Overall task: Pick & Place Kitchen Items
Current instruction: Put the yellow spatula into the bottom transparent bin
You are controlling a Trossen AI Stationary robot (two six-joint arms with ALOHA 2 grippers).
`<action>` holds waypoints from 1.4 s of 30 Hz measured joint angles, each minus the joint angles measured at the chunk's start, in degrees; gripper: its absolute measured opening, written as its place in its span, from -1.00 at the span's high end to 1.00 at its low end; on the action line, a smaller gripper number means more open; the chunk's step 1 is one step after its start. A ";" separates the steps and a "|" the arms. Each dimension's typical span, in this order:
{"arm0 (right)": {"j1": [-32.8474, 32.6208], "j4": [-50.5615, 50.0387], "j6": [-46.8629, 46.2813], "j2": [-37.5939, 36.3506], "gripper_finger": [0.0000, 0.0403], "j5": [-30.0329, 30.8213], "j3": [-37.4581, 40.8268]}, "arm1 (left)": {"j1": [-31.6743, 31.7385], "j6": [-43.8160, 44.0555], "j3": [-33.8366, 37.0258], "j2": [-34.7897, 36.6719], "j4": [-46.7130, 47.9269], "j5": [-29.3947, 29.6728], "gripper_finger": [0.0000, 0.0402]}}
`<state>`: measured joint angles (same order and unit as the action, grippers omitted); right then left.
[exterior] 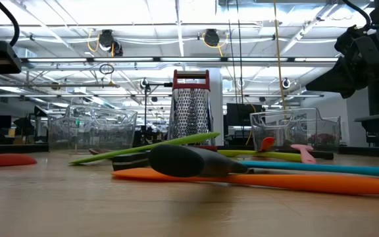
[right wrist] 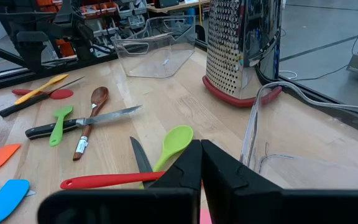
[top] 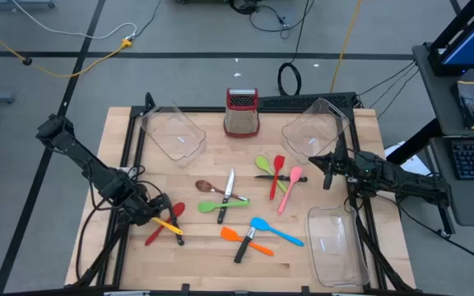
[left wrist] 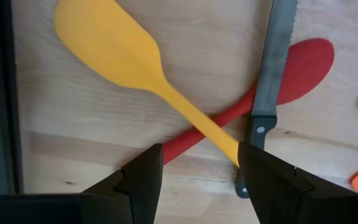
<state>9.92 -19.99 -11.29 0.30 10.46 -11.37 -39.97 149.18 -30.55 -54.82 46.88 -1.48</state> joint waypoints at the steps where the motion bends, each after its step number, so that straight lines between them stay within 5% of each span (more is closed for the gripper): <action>1: -0.01 0.00 0.00 0.02 1.00 0.00 0.00 | 0.20 0.01 0.00 -0.42 0.05 -0.01 -0.05; 32: -0.01 -0.01 0.02 0.01 1.00 0.00 -0.01 | 3.27 0.49 0.09 -13.54 -4.65 -4.98 -0.05; 42: 0.02 -0.01 0.01 0.01 1.00 -0.01 0.00 | 3.26 1.11 4.84 -14.72 -10.24 -5.44 -0.05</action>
<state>9.93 -20.00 -11.28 0.31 10.45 -11.37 -36.71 150.29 -25.71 -69.54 36.63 -6.91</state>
